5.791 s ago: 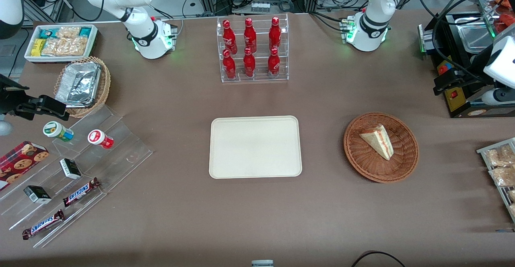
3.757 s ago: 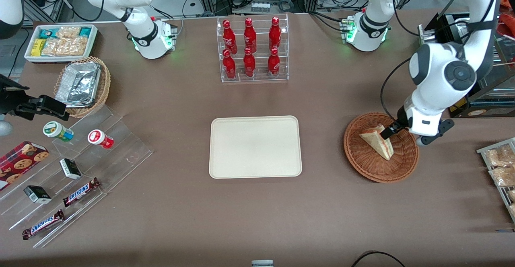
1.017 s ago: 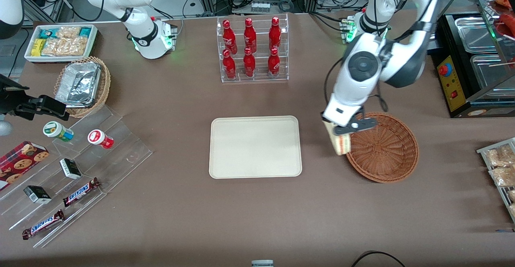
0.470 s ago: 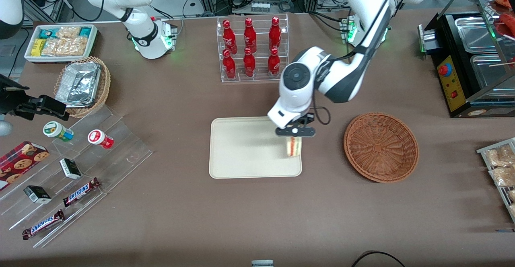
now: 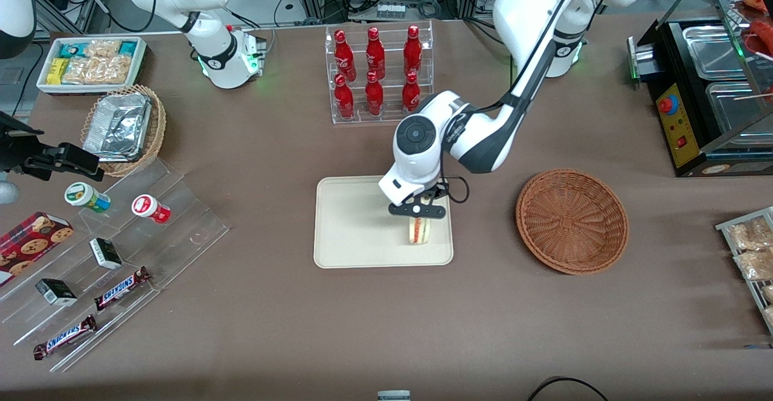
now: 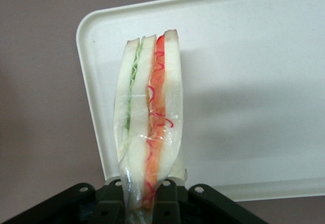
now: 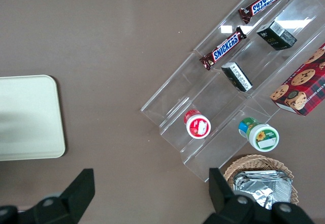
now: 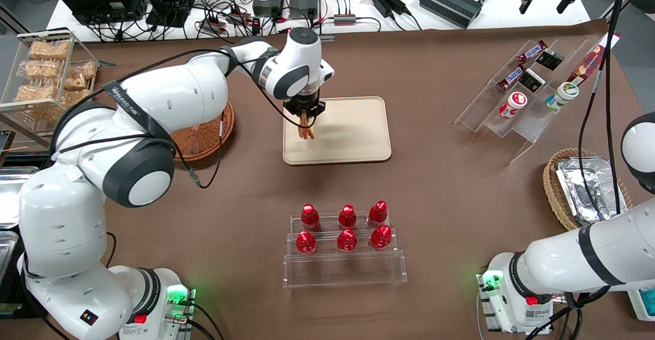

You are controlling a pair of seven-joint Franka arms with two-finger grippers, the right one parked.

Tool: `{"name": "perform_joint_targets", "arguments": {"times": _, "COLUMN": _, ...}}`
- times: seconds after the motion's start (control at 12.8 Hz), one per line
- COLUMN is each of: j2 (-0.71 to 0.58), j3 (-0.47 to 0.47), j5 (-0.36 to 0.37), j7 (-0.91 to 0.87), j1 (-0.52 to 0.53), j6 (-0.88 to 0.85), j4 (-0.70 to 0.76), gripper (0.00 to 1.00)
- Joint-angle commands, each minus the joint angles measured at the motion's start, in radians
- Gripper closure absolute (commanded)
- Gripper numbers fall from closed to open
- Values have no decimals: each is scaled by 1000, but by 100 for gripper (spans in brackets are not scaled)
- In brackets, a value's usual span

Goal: Place sandwich from basket to tray
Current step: 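Lower the sandwich onto the white tray with the left gripper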

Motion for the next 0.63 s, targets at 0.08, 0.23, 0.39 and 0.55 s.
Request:
{"name": "perform_joint_targets", "arguments": {"times": 0.08, "j2": 79, "j3": 16, "j5": 44, "j7": -1, "j1": -23, "j6": -17, "j4": 75, "gripper": 100}}
{"name": "perform_joint_targets", "arguments": {"times": 0.23, "j2": 92, "j3": 17, "j5": 45, "j7": -1, "j1": -34, "j6": -3, "j4": 83, "gripper": 100}}
{"name": "perform_joint_targets", "arguments": {"times": 0.39, "j2": 96, "j3": 17, "j5": 44, "j7": -1, "j1": -34, "j6": 3, "j4": 84, "gripper": 100}}
{"name": "perform_joint_targets", "arguments": {"times": 0.55, "j2": 106, "j3": 17, "j5": 45, "j7": -1, "j1": -35, "j6": 5, "j4": 92, "gripper": 100}}
